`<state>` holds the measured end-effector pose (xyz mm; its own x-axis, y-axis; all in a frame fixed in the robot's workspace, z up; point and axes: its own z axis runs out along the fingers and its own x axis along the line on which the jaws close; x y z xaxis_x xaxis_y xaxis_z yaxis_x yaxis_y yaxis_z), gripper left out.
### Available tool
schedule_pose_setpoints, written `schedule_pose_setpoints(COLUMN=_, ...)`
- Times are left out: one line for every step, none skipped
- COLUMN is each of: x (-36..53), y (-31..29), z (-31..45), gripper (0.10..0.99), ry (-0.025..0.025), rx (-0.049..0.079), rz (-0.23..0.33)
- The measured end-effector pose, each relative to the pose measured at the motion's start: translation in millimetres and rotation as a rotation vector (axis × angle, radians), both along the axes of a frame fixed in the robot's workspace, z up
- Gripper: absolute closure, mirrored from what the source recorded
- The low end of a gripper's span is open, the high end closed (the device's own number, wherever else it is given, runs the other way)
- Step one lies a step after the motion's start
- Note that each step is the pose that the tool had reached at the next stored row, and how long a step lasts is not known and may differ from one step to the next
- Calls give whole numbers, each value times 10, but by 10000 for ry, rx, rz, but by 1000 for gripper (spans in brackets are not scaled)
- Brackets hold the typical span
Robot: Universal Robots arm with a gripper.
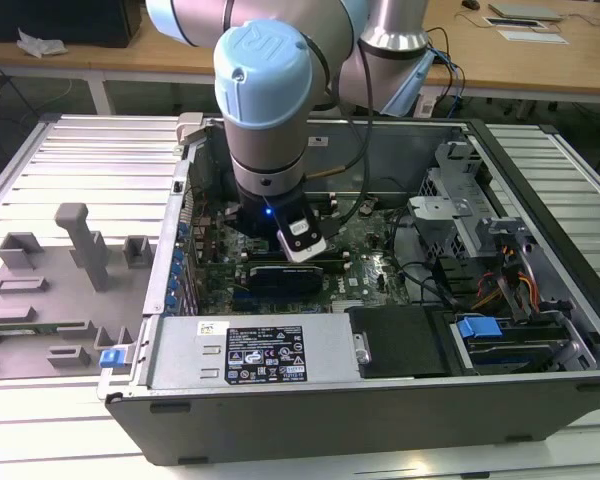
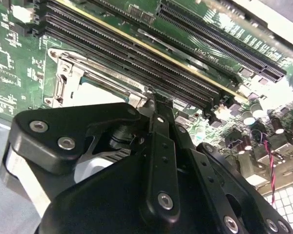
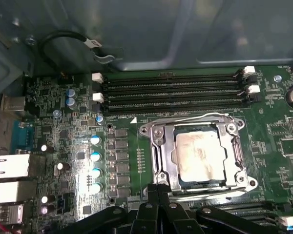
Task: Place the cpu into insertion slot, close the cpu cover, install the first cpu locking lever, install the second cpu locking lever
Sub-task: 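Install the second cpu locking lever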
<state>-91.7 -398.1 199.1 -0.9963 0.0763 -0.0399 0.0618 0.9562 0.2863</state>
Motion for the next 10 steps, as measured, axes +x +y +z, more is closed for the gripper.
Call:
schedule_pose_setpoints(x=-2, y=0, z=-8, gripper=980, ry=0, rx=41, rz=2)
schedule_pose_setpoints(x=-5, y=0, z=-18, gripper=980, ry=-1, rx=79, rz=4)
schedule_pose_setpoints(x=-8, y=-1, z=-24, gripper=980, ry=0, rx=101, rz=6)
schedule_pose_setpoints(x=-14, y=0, z=-32, gripper=980, ry=0, rx=124, rz=6)
schedule_pose_setpoints(x=-20, y=0, z=-38, gripper=980, ry=-1, rx=135, rz=6)
schedule_pose_setpoints(x=-35, y=-1, z=-49, gripper=980, ry=3, rx=146, rz=7)
schedule_pose_setpoints(x=-36, y=-1, z=-50, gripper=980, ry=4, rx=147, rz=9)
schedule_pose_setpoints(x=-36, y=-1, z=-49, gripper=980, ry=3, rx=147, rz=10)
schedule_pose_setpoints(x=-36, y=-1, z=-43, gripper=980, ry=-1, rx=151, rz=12)
schedule_pose_setpoints(x=-36, y=0, z=-25, gripper=980, ry=-2, rx=154, rz=15)
